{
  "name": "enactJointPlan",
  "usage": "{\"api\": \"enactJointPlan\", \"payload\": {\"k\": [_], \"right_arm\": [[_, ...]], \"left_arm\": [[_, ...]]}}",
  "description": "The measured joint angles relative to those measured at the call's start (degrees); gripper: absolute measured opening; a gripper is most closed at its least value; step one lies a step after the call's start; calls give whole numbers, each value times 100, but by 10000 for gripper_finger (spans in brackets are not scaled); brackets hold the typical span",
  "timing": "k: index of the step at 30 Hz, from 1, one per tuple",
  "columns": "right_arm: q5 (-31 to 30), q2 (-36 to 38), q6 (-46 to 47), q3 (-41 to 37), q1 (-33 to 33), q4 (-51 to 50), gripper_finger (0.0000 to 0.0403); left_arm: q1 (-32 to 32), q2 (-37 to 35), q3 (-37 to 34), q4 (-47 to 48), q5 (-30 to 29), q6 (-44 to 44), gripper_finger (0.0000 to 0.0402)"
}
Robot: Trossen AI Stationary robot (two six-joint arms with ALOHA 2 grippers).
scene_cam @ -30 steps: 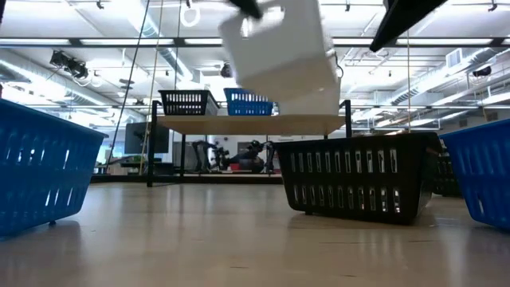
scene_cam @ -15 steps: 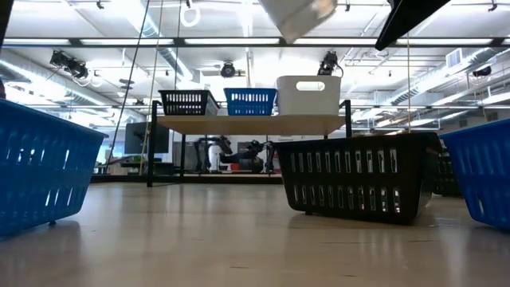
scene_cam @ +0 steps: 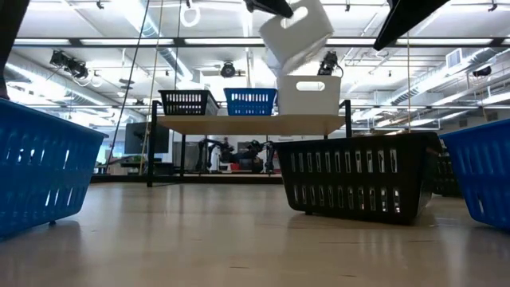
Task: Stack baskets on shelf by color
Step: Stack the top white bin on top of the other white bin on the shelf
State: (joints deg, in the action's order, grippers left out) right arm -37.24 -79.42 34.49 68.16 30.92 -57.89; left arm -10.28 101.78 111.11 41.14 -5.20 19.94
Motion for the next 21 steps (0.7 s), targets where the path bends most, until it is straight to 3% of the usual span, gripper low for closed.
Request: {"api": "enactJointPlan", "payload": {"k": [9,21], "right_arm": [[-70,1,6,-2,16,13,191],[-69,0,35,-2,28,10,191]], "left_arm": [[10,498,0,-186,-96,220,9],[-59,474,51,-463,-320,338,9]]}}
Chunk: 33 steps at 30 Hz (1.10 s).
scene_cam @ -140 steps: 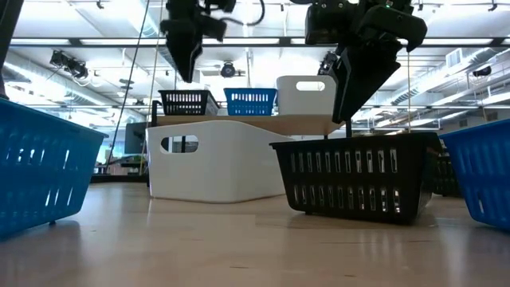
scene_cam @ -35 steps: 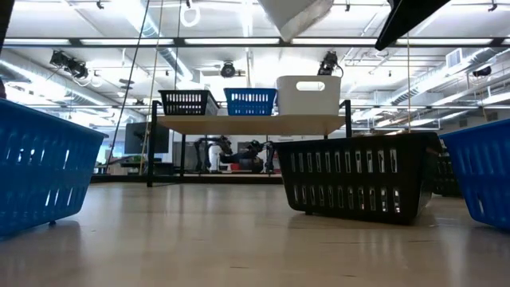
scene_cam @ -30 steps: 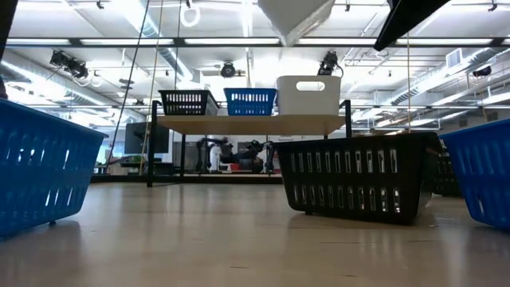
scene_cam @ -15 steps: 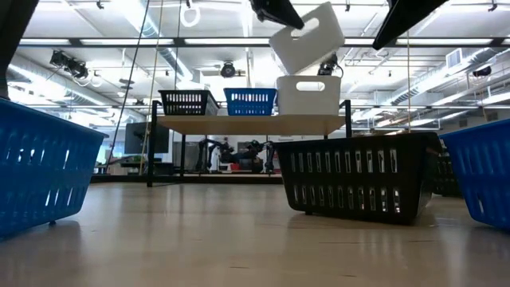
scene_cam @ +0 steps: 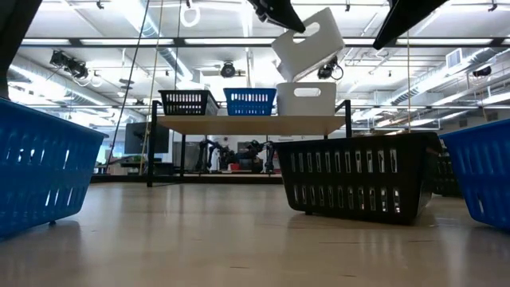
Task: Stack baskets on shelf by color
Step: Stack the top white bin on top of the other white bin on the shelf
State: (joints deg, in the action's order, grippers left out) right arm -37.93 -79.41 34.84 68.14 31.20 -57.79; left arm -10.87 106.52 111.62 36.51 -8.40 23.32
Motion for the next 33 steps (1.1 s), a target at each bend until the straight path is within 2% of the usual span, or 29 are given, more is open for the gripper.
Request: {"api": "enactJointPlan", "payload": {"k": [6,11,20,33], "right_arm": [[2,1,3,0,0,-1,191],[0,2,7,0,-2,1,191],[0,0,5,0,-2,2,191],[2,0,1,0,13,1,191]], "left_arm": [[-103,-2,27,-207,-339,291,10],[-419,42,31,-151,-363,287,10],[-698,48,30,199,153,89,11],[-470,409,25,288,209,29,17]]}}
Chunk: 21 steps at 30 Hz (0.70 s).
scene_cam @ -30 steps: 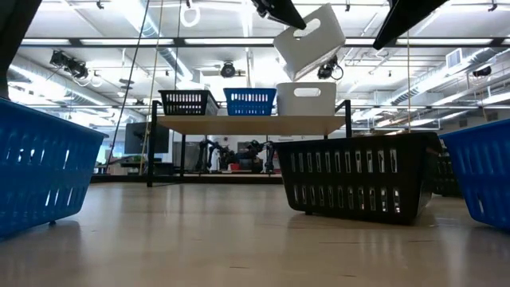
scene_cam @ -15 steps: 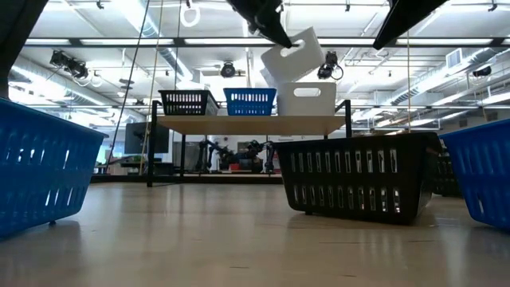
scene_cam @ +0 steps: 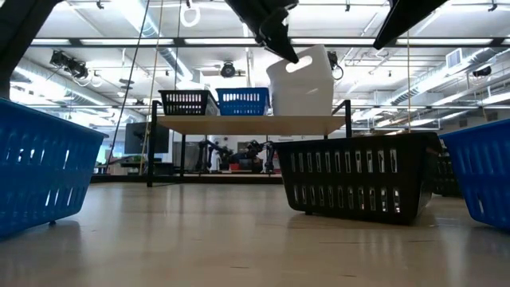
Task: Stack baskets on shelf by color
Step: Stack the top white bin on top of the other white bin on the shelf
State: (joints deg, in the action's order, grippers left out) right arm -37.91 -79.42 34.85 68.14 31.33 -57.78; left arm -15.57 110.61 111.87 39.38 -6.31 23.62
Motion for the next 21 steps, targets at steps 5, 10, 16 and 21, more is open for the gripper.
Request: {"api": "enactJointPlan", "payload": {"k": [5,10,16,21], "right_arm": [[0,0,-17,0,0,0,191],[0,0,-20,0,0,0,191],[0,0,-25,0,0,0,191],[0,0,-28,0,0,-2,191]], "left_arm": [[124,-27,0,-6,-2,4,25],[233,-35,0,-1,-192,17,27],[275,-37,0,-10,-712,17,39],[267,-94,0,-1,-1027,-2,66]]}}
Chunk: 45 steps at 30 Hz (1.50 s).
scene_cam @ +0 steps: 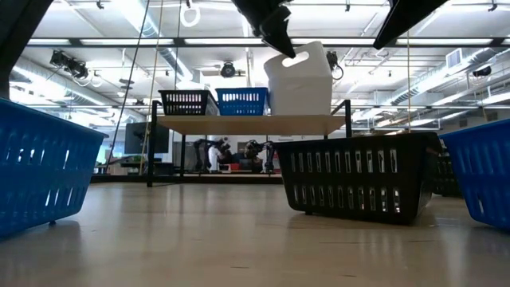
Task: Stack baskets on shelf by color
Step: Stack the top white bin on top of the other white bin on the shelf
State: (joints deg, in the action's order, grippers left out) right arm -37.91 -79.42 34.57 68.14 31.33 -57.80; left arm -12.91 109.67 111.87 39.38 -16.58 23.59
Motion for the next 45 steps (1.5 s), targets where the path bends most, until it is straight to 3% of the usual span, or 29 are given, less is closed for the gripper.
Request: {"api": "enactJointPlan", "payload": {"k": [9,18,25,30,34,40,45], "right_arm": [[0,-2,11,0,0,-17,191],[-9,-2,22,0,7,-18,191],[-303,-2,38,0,50,-12,191],[-681,-2,372,0,63,-22,191],[-1335,-2,666,0,59,-77,191],[-2144,114,631,0,-8,-111,191],[-2403,532,138,0,-384,21,191]], "left_arm": [[83,-318,4,-15,2,-72,115],[271,-725,4,103,2,-236,122],[408,-1351,4,176,987,-800,118],[417,-1565,-112,116,1042,-1111,117],[417,-1794,-825,-280,1050,-1279,117],[415,-2590,-2702,-1772,1093,-1401,117],[413,-3482,-3850,-2799,1091,-1561,117]]}}
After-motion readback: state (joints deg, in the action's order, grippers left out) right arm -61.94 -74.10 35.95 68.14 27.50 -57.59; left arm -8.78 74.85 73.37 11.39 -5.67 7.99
